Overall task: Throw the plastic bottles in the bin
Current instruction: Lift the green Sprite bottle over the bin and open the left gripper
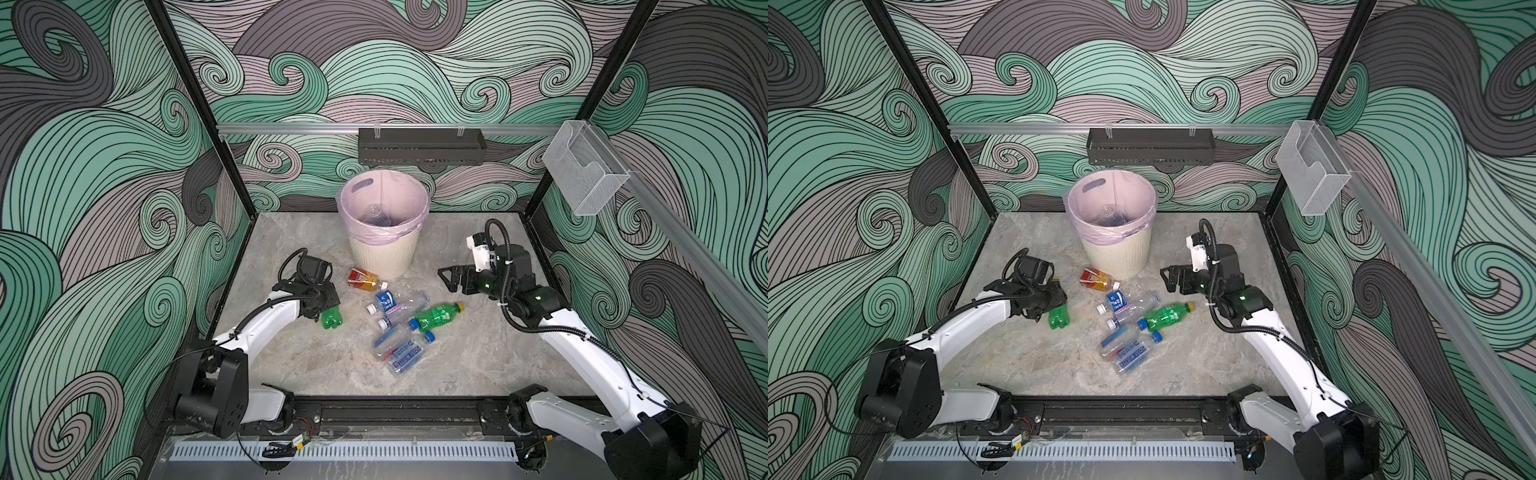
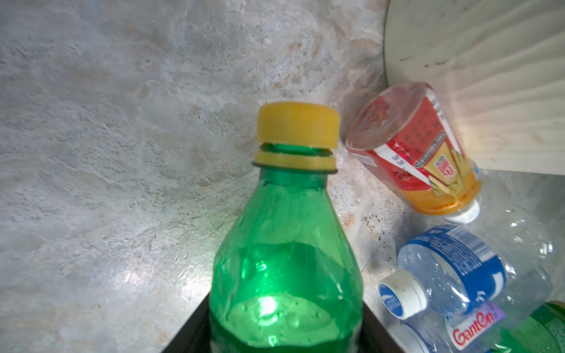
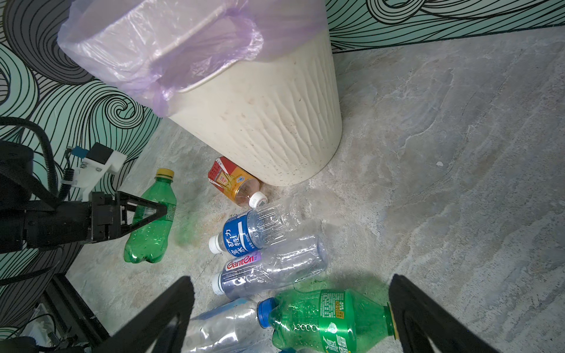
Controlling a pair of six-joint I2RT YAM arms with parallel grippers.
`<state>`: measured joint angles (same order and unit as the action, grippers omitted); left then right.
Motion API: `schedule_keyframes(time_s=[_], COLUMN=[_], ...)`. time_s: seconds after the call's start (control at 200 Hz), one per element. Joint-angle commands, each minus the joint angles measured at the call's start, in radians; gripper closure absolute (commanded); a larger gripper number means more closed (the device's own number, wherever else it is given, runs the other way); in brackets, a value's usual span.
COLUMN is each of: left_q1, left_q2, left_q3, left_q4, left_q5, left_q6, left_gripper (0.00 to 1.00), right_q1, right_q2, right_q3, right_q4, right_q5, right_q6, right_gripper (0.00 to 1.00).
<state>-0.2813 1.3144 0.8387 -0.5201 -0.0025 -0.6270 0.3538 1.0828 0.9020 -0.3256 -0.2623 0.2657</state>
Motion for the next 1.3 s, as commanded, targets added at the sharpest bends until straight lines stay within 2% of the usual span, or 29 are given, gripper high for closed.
schedule_keyframes(time_s=[0.0,0.3,0.481,0.596,0.731,0.776,0.861,0.936,1.047,1.247,1.297], left_q1=[0.010,0.010,0.010,0.009,0.004,0.001,-0.002,-0.004,-0.005,-0.001,0.001], left_q2=[-0.077,-0.235,-0.189,-0.079,0.191,0.282,0.433,0.505,0.463,0.191,0.125], left_q3=[0.060,0.119,0.305,0.509,0.936,1.070,1.301,1.416,1.351,0.955,0.863], left_q4=[-0.086,-0.079,-0.106,-0.048,-0.073,-0.076,-0.121,-0.156,-0.151,-0.084,-0.089], left_q5=[-0.037,-0.068,0.034,0.141,0.247,0.271,0.306,0.318,0.302,0.257,0.217], left_q6=[0.107,0.280,0.293,0.271,0.215,0.182,0.143,0.127,0.149,0.275,0.283], left_gripper=[0.45,0.45,0.49,0.49,0.48,0.43,0.26,0.17,0.12,0.08,0.08], right_q1=[-0.003,-0.005,-0.006,-0.005,-0.006,-0.006,-0.006,-0.006,-0.006,-0.009,-0.009], right_q2=[-0.004,-0.013,0.002,0.011,-0.004,-0.015,-0.041,-0.067,-0.100,-0.081,-0.067], right_q3=[-0.041,-0.106,-0.117,-0.123,-0.131,-0.140,-0.158,-0.174,-0.198,-0.201,-0.198], right_q4=[-0.007,-0.011,0.002,0.007,0.003,0.007,0.014,0.014,0.014,0.024,0.034], right_q5=[0.004,0.031,0.037,0.035,0.038,0.038,0.040,0.046,0.061,0.058,0.051], right_q6=[-0.013,-0.013,-0.006,0.004,0.015,0.019,0.033,0.042,0.043,0.034,0.037], right_gripper=[0.00,0.00,0.00,0.00,0.00,0.01,0.00,0.00,0.00,0.00,0.00])
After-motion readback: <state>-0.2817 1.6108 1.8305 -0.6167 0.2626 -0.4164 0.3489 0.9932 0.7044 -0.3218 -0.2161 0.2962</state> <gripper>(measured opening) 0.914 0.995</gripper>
